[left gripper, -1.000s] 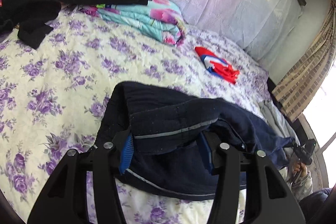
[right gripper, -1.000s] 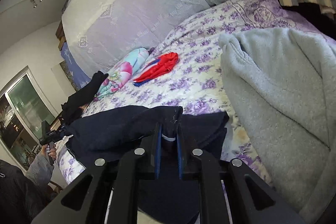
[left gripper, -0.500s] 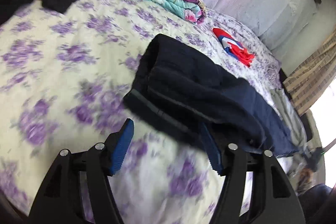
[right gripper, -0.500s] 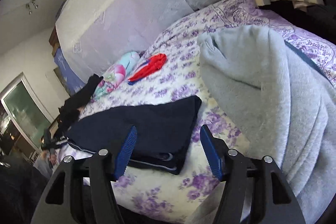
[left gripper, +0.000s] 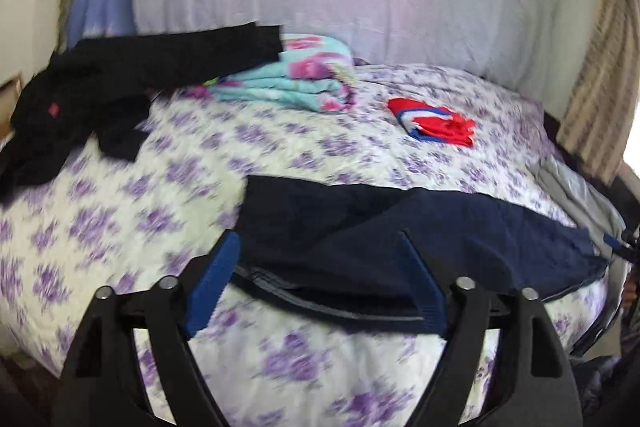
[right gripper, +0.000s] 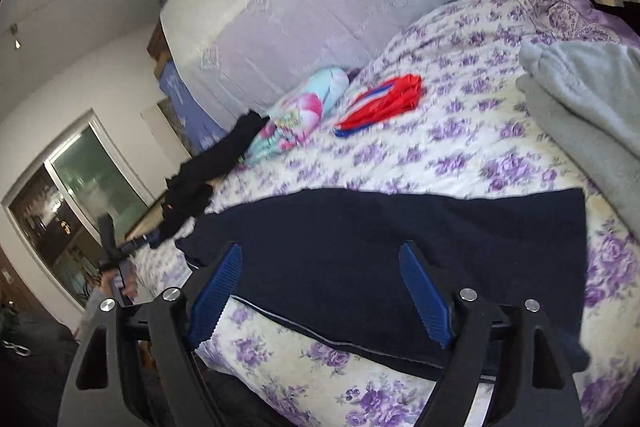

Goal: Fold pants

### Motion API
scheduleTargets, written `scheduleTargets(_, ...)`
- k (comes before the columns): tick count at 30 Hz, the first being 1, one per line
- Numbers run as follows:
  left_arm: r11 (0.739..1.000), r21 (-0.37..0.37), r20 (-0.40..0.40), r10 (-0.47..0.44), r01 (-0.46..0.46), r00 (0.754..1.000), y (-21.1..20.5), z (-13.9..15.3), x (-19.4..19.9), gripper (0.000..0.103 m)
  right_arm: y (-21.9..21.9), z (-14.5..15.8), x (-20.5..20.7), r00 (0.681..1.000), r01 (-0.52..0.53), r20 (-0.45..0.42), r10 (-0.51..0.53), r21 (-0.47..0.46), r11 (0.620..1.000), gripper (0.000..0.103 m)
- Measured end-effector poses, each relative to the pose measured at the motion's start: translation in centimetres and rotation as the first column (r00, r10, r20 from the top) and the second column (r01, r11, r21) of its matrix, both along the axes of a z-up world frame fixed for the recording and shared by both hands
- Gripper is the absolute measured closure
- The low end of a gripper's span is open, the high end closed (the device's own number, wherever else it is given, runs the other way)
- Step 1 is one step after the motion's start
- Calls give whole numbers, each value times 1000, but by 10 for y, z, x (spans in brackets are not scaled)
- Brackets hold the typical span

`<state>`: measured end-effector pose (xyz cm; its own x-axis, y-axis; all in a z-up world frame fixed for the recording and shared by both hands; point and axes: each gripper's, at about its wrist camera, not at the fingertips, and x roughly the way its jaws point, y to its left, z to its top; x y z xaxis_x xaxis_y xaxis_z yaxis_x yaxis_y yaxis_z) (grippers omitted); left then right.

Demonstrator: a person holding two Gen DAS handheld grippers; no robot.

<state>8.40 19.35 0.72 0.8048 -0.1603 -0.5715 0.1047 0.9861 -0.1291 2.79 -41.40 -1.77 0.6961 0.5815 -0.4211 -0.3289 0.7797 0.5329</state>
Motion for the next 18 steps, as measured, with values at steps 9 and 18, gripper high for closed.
scheduleTargets(9,991,126,-244,-5,36,970,-33,-73,58,17,-12,-59,-12,978,48,-191,-84,-188,981,28)
scheduleTargets(18,998,-38,-88,50,-54,995,6,-17,22,16,-6,-60,-8,974,-12,-223,-48,-264,964,25)
